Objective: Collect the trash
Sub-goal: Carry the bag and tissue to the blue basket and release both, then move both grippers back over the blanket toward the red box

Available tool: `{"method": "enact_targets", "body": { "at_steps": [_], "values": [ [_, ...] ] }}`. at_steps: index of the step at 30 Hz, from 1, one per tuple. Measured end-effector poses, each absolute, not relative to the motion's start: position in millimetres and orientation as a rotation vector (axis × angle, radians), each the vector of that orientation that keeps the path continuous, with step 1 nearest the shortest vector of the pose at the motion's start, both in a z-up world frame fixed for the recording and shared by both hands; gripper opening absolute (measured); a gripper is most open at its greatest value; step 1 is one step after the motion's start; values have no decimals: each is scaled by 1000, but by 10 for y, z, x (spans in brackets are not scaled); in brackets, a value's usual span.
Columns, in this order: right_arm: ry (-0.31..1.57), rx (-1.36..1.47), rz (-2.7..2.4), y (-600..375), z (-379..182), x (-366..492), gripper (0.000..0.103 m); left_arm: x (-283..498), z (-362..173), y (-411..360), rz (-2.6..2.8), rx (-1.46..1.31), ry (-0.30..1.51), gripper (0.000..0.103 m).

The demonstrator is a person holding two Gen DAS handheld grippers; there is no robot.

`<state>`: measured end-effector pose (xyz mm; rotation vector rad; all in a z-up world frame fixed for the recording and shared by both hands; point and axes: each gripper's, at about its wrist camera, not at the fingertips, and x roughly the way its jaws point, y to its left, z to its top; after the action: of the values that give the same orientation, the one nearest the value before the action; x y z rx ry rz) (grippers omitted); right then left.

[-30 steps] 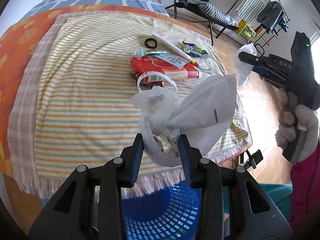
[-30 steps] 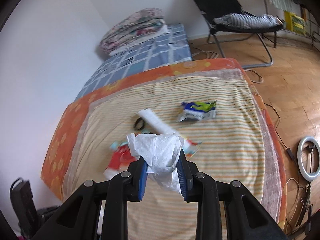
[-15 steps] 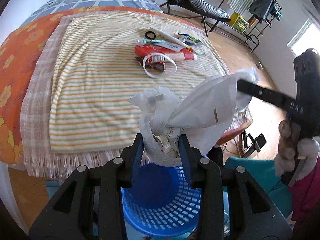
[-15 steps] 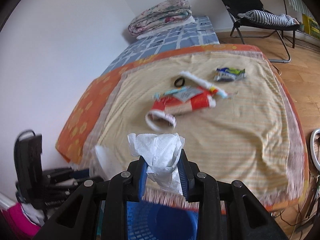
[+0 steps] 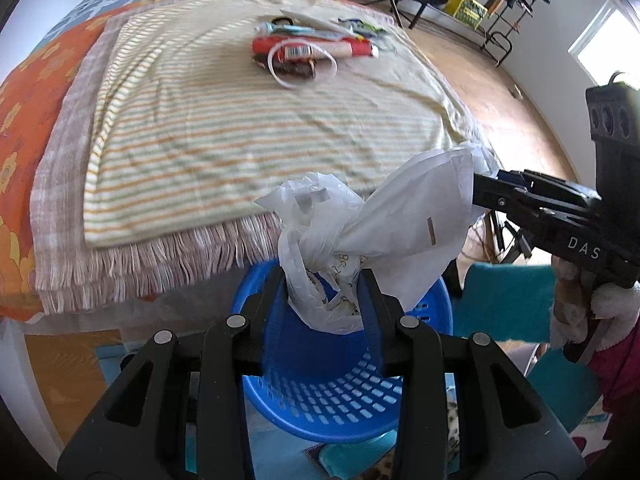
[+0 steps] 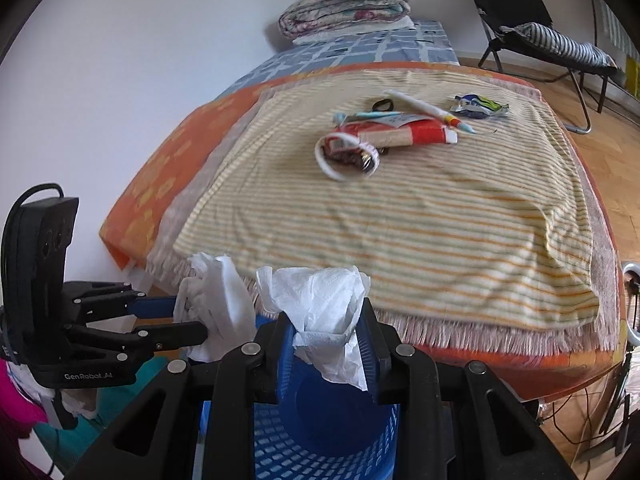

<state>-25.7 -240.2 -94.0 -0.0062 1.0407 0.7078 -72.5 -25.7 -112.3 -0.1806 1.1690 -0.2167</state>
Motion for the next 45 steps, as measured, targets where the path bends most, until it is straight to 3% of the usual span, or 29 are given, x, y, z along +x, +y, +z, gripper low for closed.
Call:
{"method": "enact_targets", "body": {
  "at_steps": [21,23,24,28,30,33,45],
  "values": [
    [1167,-58,706,-2339,-1435,-596,33,-996,-1561,-380,-201,-115,1293,40],
    [1172,-58,703,-2340,-1452,-602,37,-990,-1559,-379,-199,-116,1291,49],
    [1174,-59,701,-2341,-1460,-608,39,-984,-1559,-387,-198,-115,1291,50],
    [1176,-60,690,-2352,-1473,-618,59,-964,-1547,-380,-192,-116,1289,50],
    [1174,-64,688,-2349,-1467,-623,61,-954,-1524,-353,-186,-121,1285,50],
    [1169,-69,676,-2347,-1457,-627,73,-932,-1487,-319,-174,-130,1274,50],
    [1157,-50,658,-2348,-1359,-584,84,-731,-1248,-212,-143,-160,1211,50]
  ]
}}
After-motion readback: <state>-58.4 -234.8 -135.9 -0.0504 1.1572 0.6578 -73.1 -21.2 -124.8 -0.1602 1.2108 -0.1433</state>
